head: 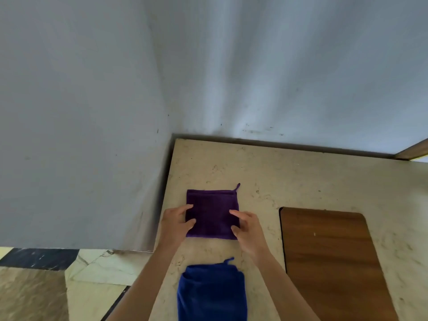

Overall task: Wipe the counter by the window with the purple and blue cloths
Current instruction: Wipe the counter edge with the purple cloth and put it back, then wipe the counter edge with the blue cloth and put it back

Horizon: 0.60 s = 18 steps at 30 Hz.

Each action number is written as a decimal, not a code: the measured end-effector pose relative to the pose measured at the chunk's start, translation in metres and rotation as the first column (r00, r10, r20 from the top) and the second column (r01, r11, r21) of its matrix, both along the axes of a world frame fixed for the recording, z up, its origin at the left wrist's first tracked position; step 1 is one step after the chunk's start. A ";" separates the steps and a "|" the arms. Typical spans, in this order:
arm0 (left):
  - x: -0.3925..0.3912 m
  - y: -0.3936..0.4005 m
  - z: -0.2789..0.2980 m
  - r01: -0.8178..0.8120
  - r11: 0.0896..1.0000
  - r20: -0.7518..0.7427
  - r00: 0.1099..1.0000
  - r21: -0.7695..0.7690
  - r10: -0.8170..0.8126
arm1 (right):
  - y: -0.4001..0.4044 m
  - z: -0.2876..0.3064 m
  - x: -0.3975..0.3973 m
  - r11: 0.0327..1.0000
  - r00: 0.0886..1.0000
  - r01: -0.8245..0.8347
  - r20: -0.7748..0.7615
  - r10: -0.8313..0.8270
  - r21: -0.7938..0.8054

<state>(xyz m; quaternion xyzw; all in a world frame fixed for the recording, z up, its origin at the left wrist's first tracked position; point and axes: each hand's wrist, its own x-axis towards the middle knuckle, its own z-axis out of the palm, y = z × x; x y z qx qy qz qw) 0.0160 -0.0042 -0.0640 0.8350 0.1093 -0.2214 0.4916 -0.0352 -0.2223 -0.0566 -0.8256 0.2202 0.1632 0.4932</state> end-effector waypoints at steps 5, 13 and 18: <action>-0.022 0.013 -0.012 0.243 0.875 0.062 0.954 0.419 -0.294 | 0.003 -0.010 -0.017 0.935 0.976 -0.211 -0.014 0.216 -0.284; -0.035 0.020 0.002 0.323 0.782 -0.049 0.935 0.534 -0.353 | -0.002 0.015 -0.041 0.905 0.971 -0.232 -0.034 0.235 -0.357; -0.089 0.029 0.015 0.248 0.906 0.281 0.893 0.344 -0.351 | -0.004 0.028 -0.093 0.926 0.941 -0.165 0.227 0.251 -0.340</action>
